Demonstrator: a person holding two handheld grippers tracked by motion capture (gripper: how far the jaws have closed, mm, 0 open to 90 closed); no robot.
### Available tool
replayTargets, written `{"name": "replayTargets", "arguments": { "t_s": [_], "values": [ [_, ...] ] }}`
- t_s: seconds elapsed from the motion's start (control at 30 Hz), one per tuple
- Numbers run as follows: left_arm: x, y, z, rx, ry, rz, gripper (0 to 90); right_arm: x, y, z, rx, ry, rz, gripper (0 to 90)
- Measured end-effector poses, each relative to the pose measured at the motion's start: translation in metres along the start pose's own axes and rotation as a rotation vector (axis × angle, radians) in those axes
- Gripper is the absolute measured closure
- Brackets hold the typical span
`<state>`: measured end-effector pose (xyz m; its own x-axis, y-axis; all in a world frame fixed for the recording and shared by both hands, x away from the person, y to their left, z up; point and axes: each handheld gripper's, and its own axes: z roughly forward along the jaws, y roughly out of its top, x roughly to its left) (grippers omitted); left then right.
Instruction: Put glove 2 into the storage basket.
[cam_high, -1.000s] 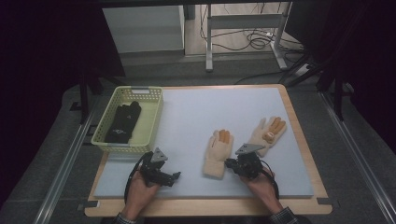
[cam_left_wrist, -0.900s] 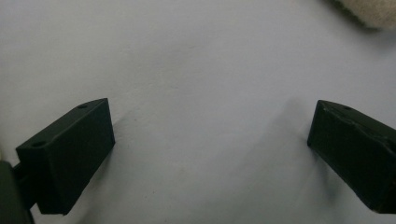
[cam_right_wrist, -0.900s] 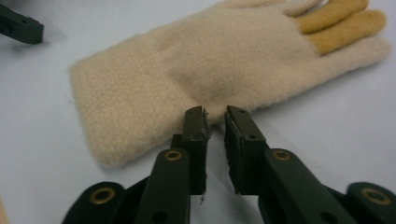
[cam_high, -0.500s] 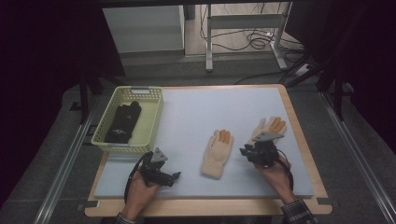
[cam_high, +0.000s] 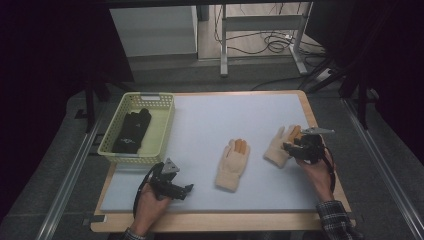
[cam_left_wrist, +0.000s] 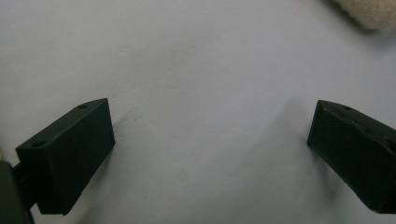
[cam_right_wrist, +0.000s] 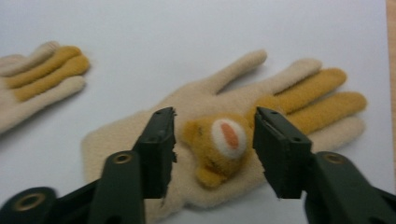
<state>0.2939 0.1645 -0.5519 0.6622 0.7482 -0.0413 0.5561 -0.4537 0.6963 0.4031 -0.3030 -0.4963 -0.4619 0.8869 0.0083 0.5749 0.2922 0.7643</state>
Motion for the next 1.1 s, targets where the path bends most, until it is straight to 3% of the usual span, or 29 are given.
{"name": "replayTargets", "arguments": {
  "t_s": [0.1,0.2,0.3,0.47,0.63,0.8,1.1],
  "values": [
    [0.0,0.0,0.0,0.0,0.0,0.0,0.7,0.001,-0.004,0.01,0.019,-0.001,-0.004,39.2],
    [0.0,0.0,0.0,0.0,0.0,0.001,0.7,0.002,-0.009,0.02,0.043,-0.048,-0.033,39.8],
    [0.0,0.0,0.0,0.0,0.0,0.0,0.7,-0.001,-0.013,0.024,0.023,-0.052,-0.009,52.7],
    [0.0,0.0,0.0,0.0,0.0,0.001,0.7,0.003,-0.011,0.018,0.033,-0.065,-0.021,58.8],
    [0.0,0.0,0.0,0.0,0.0,0.0,0.7,0.004,-0.006,0.003,-0.005,-0.019,0.006,58.8],
    [0.0,0.0,0.0,0.0,0.0,0.0,0.7,0.012,0.0,-0.012,-0.035,0.02,0.002,58.8],
    [0.0,0.0,0.0,0.0,0.0,0.0,0.7,0.05,0.018,-0.039,-0.096,0.135,-0.041,58.8]
  ]
}}
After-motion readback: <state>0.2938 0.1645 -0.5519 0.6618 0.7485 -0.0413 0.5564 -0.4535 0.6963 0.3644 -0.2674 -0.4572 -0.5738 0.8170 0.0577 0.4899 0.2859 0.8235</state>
